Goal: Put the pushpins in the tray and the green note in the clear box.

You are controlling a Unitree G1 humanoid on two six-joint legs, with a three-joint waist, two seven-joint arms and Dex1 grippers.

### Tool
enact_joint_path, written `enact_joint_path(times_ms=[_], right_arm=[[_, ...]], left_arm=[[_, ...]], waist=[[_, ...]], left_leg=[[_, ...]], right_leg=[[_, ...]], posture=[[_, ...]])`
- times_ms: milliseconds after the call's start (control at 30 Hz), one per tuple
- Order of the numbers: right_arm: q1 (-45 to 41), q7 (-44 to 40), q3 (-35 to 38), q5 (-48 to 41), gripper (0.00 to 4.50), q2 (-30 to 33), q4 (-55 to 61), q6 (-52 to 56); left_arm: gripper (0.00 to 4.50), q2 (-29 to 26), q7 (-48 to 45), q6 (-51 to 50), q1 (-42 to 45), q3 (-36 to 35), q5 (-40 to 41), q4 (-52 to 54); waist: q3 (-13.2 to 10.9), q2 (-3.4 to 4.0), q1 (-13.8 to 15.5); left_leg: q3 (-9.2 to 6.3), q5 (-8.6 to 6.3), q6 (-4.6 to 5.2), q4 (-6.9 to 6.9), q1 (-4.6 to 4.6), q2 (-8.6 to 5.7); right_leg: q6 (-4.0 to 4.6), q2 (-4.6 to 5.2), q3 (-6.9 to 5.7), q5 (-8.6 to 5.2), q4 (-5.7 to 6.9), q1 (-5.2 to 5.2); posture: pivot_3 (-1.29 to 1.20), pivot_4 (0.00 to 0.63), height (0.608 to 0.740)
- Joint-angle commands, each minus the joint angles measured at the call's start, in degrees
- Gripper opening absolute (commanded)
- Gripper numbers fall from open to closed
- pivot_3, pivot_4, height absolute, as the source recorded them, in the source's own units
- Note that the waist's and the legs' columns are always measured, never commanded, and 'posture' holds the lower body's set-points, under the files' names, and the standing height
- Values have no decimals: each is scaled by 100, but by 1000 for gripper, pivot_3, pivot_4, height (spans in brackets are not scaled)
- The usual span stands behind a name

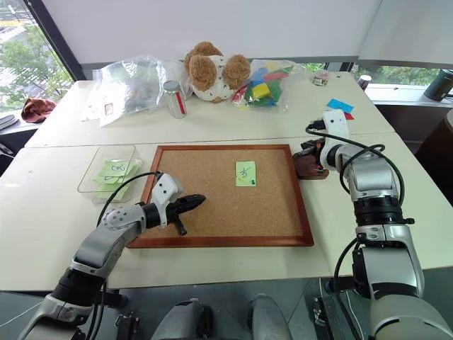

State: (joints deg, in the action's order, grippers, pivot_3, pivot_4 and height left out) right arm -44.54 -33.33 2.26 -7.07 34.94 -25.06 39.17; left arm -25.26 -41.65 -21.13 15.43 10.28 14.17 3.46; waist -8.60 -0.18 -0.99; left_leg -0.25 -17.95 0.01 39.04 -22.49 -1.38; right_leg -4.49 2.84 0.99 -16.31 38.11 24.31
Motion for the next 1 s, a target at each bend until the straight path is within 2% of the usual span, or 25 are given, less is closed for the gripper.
enact_joint_path(times_ms=[33,233,333,400,433,567,833,1000], right_arm=[[-6,-29,15,64,28,58,-95,-214],[92,-19,19,102,28,46,-351,-329],[130,-47,31,75,1012,25,-394,-324],[166,-39,47,71,1826,32,-388,-331],[173,-36,53,70,2422,38,-376,-323],[160,-40,85,53,4195,87,-281,-282],[68,-219,155,-73,4195,166,178,-149],[308,-763,-52,-312,4195,213,1244,157]], left_arm=[[0,-91,-45,-224,-188,132,-170,-213],[0,-98,-38,-216,-199,128,-177,-206],[0,-103,-45,-206,-189,126,-180,-223],[0,-104,-45,-201,-182,131,-183,-223],[0,-108,-51,-197,-178,129,-182,-230],[0,-114,-66,-194,-167,118,-169,-239],[0,-93,-76,-185,-154,129,-160,-250],[0,-73,-73,-172,-139,129,-162,-271]], waist=[[0,0,4],[1,1,8],[2,2,2],[2,3,4],[2,2,6],[2,3,1],[2,3,0],[2,4,11]], left_leg=[[0,0,0,0,0,0],[0,0,0,0,0,0],[0,0,0,0,1,0],[0,0,0,0,1,0],[0,0,0,0,1,0],[0,0,0,0,1,0],[0,0,0,-1,2,1],[-1,-1,1,-1,2,1]], right_leg=[[0,0,0,0,0,0],[0,0,0,0,-1,-1],[0,0,0,0,0,-1],[0,0,0,0,0,-2],[0,0,0,0,-1,-2],[0,0,0,0,-1,-2],[0,0,1,0,-1,-2],[0,0,0,0,-1,-2]], posture=[[0,150,740],[0,150,740],[0,150,740],[0,150,740],[0,150,740],[0,150,740],[0,150,740],[0,150,740]])
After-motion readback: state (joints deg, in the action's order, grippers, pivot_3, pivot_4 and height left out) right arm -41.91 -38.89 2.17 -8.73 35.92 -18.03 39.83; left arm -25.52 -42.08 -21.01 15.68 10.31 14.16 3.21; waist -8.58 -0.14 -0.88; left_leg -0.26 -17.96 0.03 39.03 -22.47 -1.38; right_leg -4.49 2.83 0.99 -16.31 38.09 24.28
